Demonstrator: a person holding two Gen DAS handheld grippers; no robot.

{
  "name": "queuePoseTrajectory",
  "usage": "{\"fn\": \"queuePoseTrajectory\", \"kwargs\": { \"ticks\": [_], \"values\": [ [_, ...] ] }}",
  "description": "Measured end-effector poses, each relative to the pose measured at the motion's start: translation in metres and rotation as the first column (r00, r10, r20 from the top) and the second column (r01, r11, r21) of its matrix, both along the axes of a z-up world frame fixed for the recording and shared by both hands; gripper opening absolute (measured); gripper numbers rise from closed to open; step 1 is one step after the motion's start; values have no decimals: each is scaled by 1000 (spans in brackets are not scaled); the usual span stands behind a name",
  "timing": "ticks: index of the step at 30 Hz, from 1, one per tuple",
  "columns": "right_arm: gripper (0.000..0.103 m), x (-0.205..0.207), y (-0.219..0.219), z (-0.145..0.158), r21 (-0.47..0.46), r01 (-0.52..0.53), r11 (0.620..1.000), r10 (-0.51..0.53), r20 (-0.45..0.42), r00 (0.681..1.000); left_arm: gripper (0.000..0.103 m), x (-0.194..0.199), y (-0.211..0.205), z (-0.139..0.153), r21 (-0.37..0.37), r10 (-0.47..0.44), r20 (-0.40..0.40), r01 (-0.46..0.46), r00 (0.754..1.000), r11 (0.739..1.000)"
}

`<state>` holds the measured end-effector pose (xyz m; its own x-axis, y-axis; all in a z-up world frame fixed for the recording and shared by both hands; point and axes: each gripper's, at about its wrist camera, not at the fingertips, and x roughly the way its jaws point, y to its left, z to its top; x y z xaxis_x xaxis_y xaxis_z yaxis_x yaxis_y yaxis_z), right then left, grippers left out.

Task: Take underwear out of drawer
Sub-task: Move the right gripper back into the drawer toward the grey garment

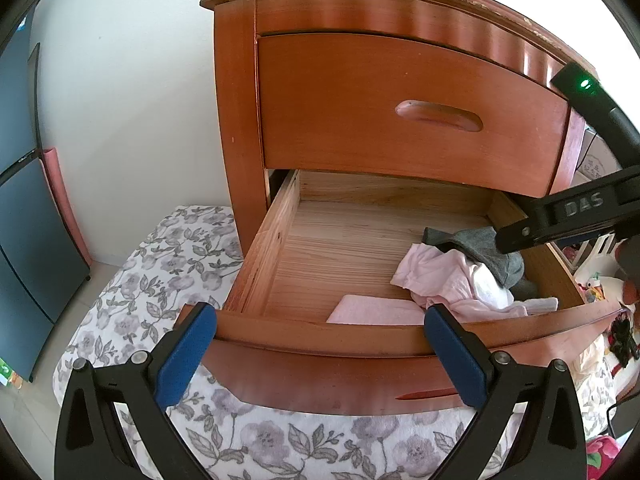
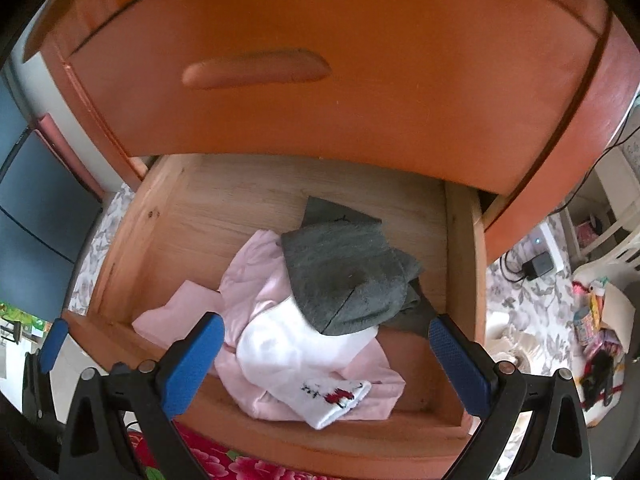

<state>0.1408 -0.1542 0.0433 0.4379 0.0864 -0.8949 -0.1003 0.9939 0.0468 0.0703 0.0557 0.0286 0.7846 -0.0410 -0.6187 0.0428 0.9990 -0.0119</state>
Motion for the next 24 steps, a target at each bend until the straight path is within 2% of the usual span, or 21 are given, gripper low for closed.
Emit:
{"fn": "queuePoseTrajectory", "kwargs": {
  "ticks": [7,13,21,23,24],
  "values": [
    [102,22,-10,-22,-20,58,998,-59,-40,997,103,1,0,0,0,0,1,0,1000,1000],
    [94,34,-14,-39,-4,68,998,-68,-86,994,103,0,0,0,0,0,0,0,1000,1000],
    [61,40,-8,-47,34,58,998,-54,-105,993,103,0,0,0,0,0,0,0,1000,1000],
    [41,38,-6,-45,33,56,998,-53,-98,994,103,0,0,0,0,0,0,0,1000,1000],
    [37,38,-6,-44,27,55,998,-52,-95,994,103,0,0,0,0,0,0,0,1000,1000]
  ]
}}
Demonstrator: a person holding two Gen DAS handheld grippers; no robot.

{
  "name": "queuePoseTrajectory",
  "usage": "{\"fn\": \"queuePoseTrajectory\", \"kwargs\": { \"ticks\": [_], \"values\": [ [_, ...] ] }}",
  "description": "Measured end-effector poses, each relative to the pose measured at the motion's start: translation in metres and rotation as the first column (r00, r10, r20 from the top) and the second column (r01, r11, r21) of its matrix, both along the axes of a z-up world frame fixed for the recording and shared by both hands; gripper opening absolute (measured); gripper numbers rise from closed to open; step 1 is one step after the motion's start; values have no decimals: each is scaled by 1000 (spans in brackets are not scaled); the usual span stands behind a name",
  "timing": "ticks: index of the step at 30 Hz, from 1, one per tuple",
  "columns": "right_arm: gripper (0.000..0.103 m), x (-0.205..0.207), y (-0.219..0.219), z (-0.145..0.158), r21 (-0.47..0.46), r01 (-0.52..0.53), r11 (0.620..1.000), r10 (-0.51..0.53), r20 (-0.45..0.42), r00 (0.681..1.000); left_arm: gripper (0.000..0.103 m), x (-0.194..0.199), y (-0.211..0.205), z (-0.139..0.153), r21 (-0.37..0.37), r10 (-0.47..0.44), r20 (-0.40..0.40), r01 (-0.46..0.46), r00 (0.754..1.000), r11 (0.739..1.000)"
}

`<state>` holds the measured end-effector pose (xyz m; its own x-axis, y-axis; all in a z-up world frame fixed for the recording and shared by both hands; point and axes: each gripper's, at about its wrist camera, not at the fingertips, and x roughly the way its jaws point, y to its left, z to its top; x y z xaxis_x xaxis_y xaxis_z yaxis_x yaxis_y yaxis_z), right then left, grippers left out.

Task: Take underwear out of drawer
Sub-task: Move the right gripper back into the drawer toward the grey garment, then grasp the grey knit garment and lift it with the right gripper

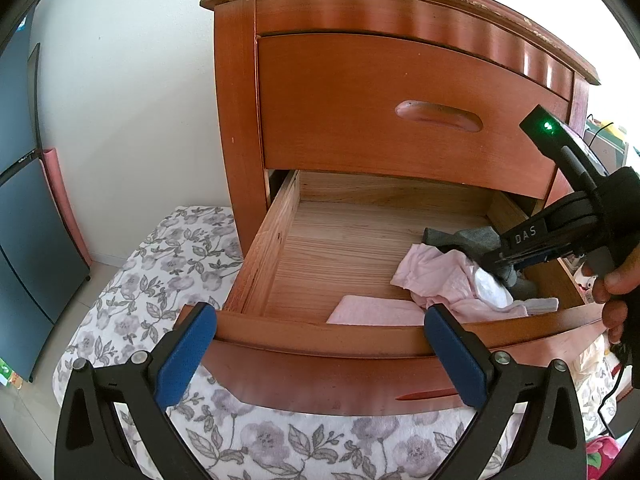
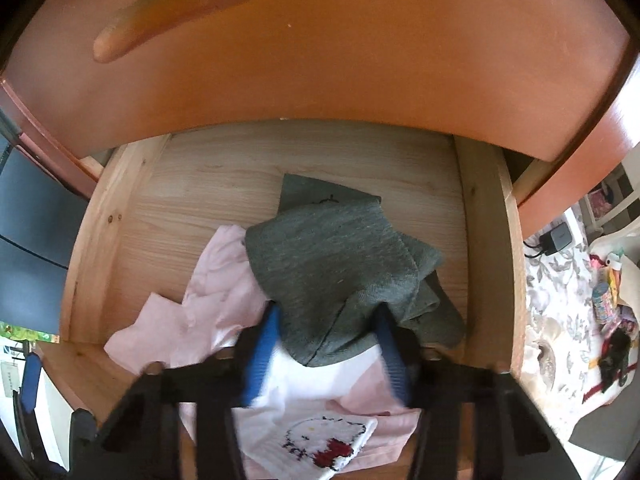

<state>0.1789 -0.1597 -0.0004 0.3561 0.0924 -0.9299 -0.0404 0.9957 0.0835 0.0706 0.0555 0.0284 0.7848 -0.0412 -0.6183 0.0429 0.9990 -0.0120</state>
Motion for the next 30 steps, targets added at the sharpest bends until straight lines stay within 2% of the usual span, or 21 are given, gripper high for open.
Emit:
{"fn": "queuePoseTrajectory", "kwargs": {
  "ticks": [4,5,16,21,26,30],
  "values": [
    [18,-2,-4,4,2,5,1000,-5,10,1000,103,0,0,0,0,0,0,0,1000,1000],
    [17,-3,-4,5,-3,6,1000,-6,15,1000,103,0,0,0,0,0,0,0,1000,1000],
    [16,-18,-11,23,-29,1,1000,1,73,997,103,0,0,0,0,0,0,0,1000,1000],
    [15,-31,-15,42,-18,5,1000,-2,125,992,103,0,0,0,0,0,0,0,1000,1000],
    [15,-54,-20,67,16,12,1000,-15,219,976,103,0,0,0,0,0,0,0,1000,1000],
    [15,-79,-22,81,64,17,998,-38,341,939,103,0,0,0,0,-3,0,3,1000,1000]
  ]
}}
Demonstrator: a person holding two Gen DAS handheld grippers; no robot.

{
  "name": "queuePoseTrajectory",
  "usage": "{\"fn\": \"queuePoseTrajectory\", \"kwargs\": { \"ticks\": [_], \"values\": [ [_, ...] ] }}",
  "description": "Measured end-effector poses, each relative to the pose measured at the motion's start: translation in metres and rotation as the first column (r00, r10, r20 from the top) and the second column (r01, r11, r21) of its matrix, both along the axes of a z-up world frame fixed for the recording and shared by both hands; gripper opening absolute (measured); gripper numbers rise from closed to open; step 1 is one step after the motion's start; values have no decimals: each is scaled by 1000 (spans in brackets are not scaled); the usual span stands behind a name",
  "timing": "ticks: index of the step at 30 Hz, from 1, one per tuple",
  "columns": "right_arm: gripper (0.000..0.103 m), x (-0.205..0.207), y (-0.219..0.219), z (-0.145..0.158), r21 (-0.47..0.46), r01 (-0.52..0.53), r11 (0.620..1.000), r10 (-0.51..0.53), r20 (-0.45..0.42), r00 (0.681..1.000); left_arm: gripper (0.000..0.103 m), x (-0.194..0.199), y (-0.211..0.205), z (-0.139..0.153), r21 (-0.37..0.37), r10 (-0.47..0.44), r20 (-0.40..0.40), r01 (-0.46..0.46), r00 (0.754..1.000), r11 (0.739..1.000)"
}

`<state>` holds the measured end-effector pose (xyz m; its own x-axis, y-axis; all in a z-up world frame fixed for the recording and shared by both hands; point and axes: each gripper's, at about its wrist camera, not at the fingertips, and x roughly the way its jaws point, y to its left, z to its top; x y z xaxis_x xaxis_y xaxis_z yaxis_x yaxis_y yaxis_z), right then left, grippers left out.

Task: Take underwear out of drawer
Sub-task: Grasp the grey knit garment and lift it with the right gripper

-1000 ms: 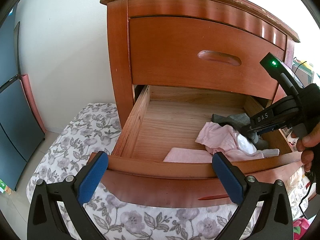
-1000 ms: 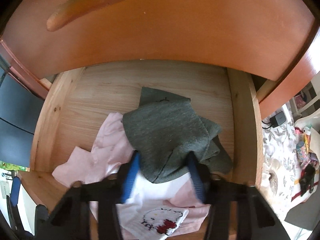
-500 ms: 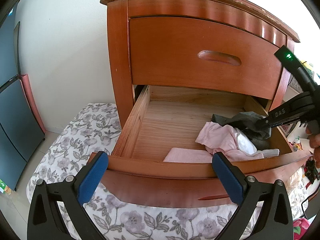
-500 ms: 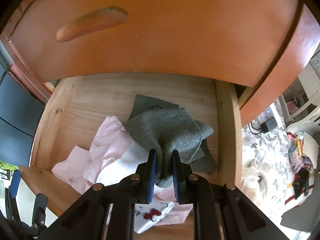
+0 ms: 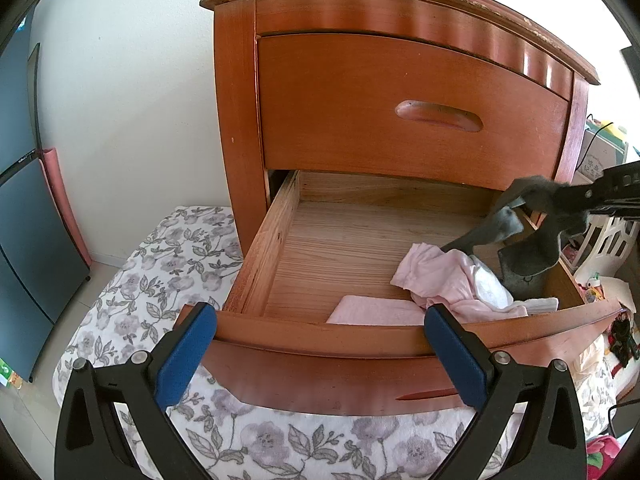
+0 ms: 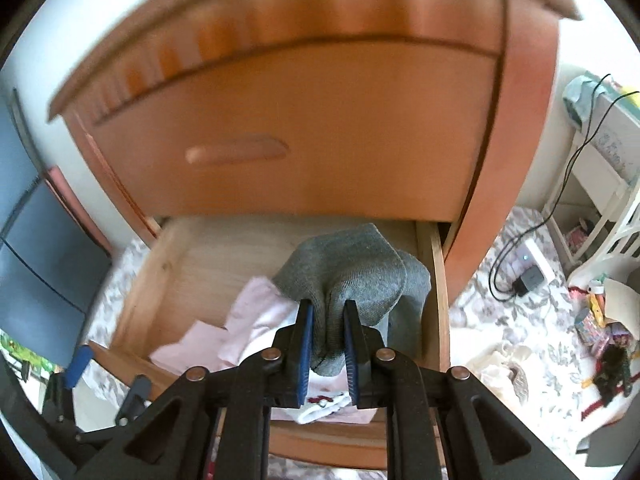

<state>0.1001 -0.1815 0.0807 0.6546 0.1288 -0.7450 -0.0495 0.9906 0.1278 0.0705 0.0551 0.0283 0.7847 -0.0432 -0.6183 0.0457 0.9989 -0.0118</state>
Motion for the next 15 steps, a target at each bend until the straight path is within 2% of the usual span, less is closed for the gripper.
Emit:
{"fn": "queuePoseTrajectory", "kwargs": {
  "ticks": [8,15],
  "values": [
    [15,-31,-10,12,65,43,997,-55,195,979,103,0,0,1,0,-2,0,2,1000,1000],
    [15,-49,-18,42,87,41,995,-71,378,923,103,0,1,0,1,0,0,0,1000,1000]
  ]
}}
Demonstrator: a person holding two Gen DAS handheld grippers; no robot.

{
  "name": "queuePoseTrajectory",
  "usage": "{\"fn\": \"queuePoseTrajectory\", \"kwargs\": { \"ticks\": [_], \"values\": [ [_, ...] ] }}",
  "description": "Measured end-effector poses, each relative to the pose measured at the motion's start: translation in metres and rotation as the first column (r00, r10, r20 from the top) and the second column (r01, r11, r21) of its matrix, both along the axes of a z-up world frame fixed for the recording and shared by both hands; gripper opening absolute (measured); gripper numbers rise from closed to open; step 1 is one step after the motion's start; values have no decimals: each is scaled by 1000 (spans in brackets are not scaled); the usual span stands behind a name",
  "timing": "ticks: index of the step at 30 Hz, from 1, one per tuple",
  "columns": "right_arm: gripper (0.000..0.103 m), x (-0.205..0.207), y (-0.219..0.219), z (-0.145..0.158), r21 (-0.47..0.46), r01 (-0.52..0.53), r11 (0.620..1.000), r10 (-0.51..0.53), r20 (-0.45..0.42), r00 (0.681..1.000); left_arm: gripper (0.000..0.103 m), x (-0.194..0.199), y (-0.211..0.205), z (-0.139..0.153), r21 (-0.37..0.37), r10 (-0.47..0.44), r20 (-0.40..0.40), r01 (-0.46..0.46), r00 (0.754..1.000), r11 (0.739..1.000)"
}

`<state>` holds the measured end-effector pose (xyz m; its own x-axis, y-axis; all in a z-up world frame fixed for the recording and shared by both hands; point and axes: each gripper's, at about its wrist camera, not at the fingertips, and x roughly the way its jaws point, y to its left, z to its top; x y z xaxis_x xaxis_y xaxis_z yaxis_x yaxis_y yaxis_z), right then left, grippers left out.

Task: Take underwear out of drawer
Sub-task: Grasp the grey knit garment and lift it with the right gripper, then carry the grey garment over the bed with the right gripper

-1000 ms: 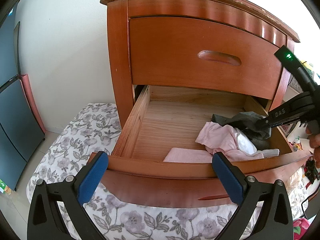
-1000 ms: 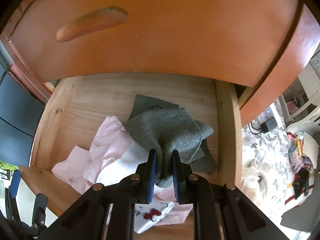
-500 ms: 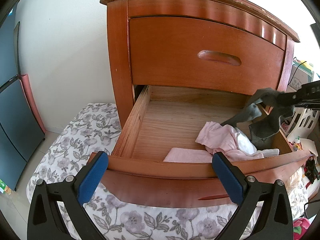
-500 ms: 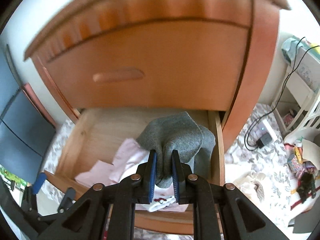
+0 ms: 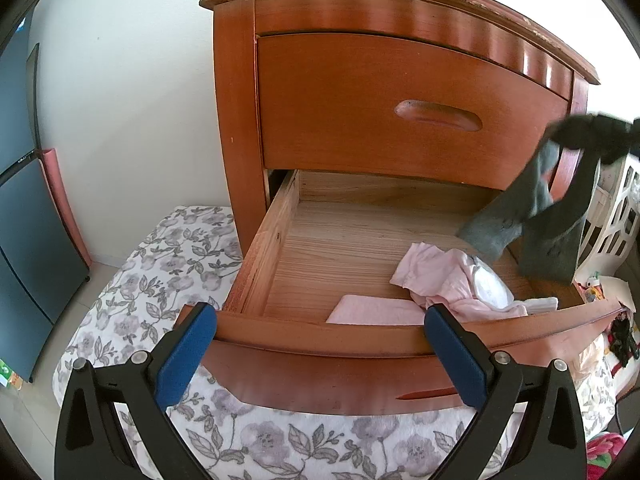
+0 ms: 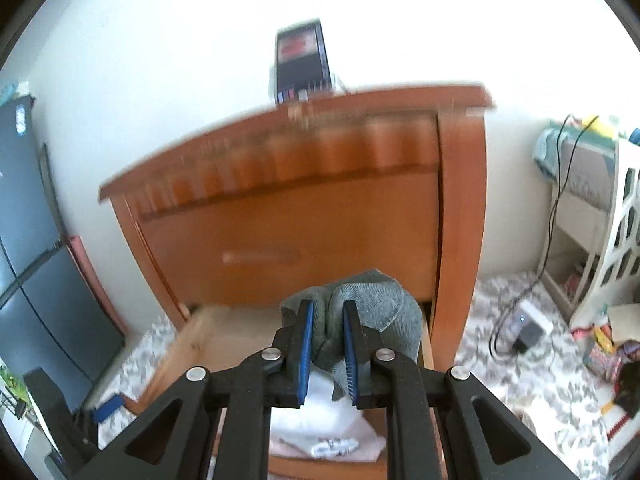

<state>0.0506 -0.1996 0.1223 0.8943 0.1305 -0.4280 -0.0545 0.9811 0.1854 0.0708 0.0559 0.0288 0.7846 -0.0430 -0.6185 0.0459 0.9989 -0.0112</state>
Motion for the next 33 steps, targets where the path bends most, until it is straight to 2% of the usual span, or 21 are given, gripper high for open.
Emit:
{"fn": "queuePoseTrajectory", "kwargs": {
  "ticks": [9,12,21,28,33],
  "values": [
    [15,-19,-20,42,27,19,999,-24,193,981,103,-1,1,0,0,4,0,-4,1000,1000],
    [15,-27,-27,45,6,35,999,-36,210,977,103,-1,1,-1,0,10,0,-10,1000,1000],
    [15,-71,-81,57,53,167,985,-175,272,946,103,0,1,0,1,24,-1,-24,1000,1000],
    [15,-89,-124,53,58,281,958,-287,247,926,103,1,0,0,1,32,-1,-32,999,999],
    [15,-75,-147,31,55,322,945,-326,138,935,103,1,0,0,1,35,-1,-35,999,999]
  ]
}}
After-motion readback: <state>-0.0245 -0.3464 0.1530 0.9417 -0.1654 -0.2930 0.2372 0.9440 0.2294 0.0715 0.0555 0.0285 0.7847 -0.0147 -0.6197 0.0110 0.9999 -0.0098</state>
